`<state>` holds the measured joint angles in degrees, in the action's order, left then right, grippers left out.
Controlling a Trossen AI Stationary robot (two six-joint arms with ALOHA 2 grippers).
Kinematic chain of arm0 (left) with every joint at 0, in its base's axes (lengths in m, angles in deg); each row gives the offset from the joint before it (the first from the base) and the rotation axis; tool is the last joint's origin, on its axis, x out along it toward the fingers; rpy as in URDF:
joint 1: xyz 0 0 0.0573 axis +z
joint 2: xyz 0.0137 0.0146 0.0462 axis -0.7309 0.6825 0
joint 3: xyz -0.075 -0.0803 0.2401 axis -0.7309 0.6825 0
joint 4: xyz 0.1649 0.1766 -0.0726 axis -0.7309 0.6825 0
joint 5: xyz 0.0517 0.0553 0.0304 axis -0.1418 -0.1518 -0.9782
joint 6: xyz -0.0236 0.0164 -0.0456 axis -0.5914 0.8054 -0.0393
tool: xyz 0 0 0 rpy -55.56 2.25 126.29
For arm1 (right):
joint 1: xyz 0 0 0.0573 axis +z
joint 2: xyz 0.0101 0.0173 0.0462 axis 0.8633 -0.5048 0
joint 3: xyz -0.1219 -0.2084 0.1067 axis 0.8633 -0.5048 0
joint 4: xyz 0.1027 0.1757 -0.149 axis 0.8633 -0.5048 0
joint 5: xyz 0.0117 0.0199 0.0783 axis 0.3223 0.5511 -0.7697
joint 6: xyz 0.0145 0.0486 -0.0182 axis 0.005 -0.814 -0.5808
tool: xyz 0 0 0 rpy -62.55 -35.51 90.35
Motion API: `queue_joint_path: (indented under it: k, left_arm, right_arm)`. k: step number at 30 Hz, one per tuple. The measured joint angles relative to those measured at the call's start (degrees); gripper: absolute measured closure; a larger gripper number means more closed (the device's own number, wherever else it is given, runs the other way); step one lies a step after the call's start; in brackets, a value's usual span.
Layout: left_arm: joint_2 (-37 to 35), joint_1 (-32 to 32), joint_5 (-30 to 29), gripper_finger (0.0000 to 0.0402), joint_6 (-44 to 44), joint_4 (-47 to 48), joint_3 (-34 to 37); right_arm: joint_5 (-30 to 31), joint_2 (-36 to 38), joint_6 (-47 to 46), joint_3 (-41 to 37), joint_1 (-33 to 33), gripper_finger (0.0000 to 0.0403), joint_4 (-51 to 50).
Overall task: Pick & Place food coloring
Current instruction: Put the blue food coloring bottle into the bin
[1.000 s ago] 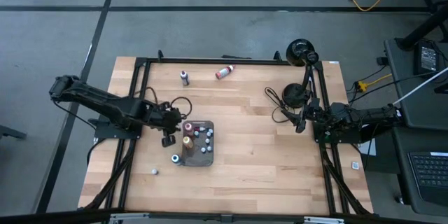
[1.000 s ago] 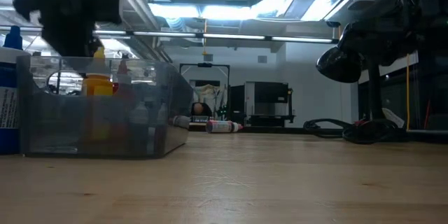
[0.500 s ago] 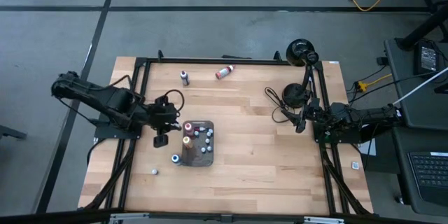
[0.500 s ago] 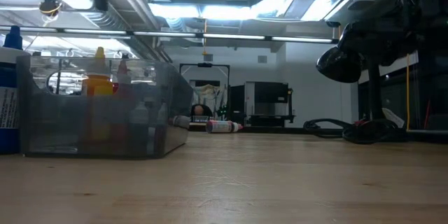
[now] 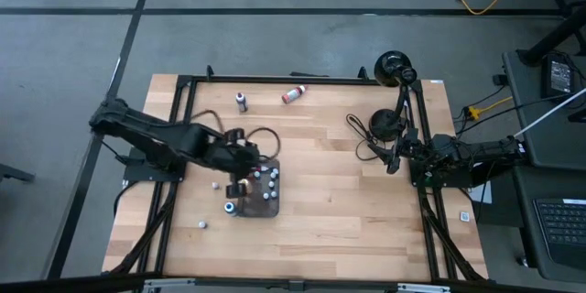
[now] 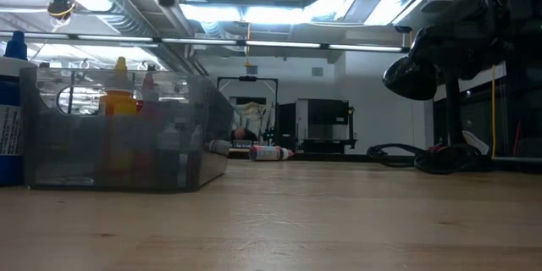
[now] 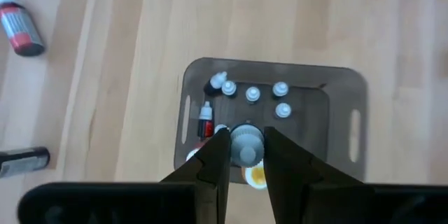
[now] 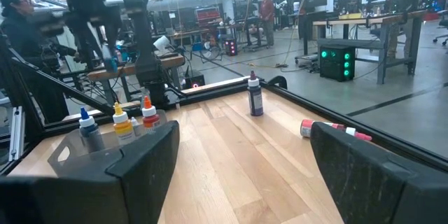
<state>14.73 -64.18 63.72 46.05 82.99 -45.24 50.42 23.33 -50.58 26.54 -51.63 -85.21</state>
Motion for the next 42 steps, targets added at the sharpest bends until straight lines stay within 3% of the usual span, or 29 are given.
queue_joint_path:
  k: [14, 28, 42]
  left_arm:
    - [13.51, 4.46, -1.03, 0.0336, 1.19, -6.08, 1.23]
    - [15.8, 6.17, 4.8, 0.0336, 14.79, -18.38, 10.42]
    - [16.67, 6.47, 4.86, 0.0336, 14.61, -25.19, 16.36]
  right_arm:
    - [0.0, 0.01, 0.0, 0.0, 0.01, 0.008, 0.0]
    - [0.0, 0.02, 0.0, 0.0, 0.02, 0.008, 0.01]
    - [0.02, 0.02, 0.0, 0.0, 0.0, 0.008, 0.01]
